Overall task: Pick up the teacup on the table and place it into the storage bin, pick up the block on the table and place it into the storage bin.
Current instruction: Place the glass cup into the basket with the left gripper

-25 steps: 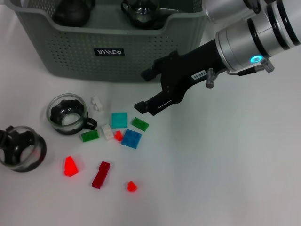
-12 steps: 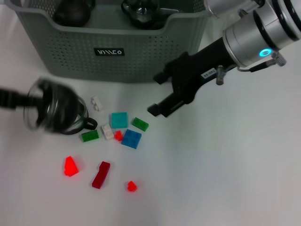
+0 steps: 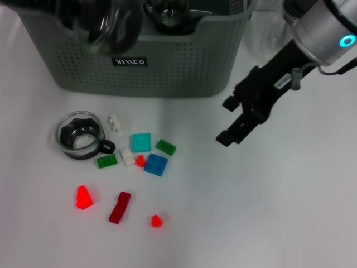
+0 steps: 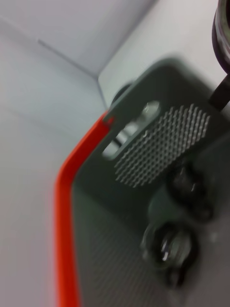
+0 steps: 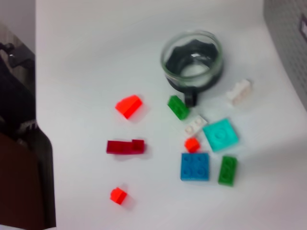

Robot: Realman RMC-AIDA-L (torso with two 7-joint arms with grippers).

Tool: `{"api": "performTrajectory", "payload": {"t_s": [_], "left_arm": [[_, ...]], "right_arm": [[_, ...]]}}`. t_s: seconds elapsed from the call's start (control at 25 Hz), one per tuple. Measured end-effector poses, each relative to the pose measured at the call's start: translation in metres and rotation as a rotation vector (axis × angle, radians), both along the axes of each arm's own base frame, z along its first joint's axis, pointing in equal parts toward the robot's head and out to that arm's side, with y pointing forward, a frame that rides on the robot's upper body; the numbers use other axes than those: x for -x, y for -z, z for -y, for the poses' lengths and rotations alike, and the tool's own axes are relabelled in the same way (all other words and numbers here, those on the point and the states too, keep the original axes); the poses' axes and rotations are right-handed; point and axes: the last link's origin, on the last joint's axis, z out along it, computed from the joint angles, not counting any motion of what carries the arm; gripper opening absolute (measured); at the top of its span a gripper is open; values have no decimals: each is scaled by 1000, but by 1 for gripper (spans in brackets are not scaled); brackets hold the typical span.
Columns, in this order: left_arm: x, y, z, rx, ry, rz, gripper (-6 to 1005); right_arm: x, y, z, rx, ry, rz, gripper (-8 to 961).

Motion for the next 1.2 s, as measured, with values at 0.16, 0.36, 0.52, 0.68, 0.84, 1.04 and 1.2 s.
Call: {"api": "performTrajectory", "payload": {"t_s": [0.16, 0.36, 0.52, 0.68, 0.84, 1.04, 1.2], "left_arm": [[-22, 5, -36, -94, -13, -122, 52], [-41, 19, -75, -177, -37, -276, 52], [-43, 40, -107, -241, -84, -431, 52], [-42, 64, -127, -246, -91, -507, 52], [-37, 82, -140, -261, -92, -533, 52], [-32, 101, -148, -297, -74, -529, 51], [-25, 114, -150, -320, -49, -548, 53]], "right_arm": [[-4, -8, -2, -13, 42, 2, 947], [-15, -15, -3, -33, 81, -22, 947], [-21, -16, -3, -36, 99, -22, 947], [-25, -16, -2, -40, 109, -23, 947], [-28, -14, -2, -35, 115, -22, 946], [-34, -10, -2, -32, 122, -25, 946], [-35, -9, -2, -29, 121, -26, 946]]}}
